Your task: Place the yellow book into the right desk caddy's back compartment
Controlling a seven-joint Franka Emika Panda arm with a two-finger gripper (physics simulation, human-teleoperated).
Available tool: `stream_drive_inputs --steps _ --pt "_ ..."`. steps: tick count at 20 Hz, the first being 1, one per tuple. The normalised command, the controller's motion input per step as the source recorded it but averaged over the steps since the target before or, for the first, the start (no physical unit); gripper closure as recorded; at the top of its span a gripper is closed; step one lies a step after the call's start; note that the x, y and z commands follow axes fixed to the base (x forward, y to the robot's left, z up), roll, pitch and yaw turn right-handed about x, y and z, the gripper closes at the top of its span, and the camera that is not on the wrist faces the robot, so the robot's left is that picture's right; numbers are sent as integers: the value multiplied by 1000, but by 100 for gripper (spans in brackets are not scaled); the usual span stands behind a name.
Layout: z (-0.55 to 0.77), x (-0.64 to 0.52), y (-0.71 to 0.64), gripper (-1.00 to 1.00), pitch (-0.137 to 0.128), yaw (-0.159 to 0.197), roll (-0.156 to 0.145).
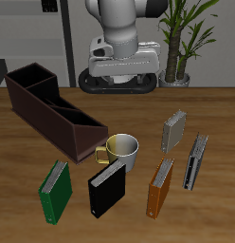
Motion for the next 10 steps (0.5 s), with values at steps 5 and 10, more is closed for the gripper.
stream_drive_inputs --steps 5,10 --pt "-47 71 -40 -100 -16 -17 -31" --pt "-59 -6 -23 -100 -1 -2 -10"
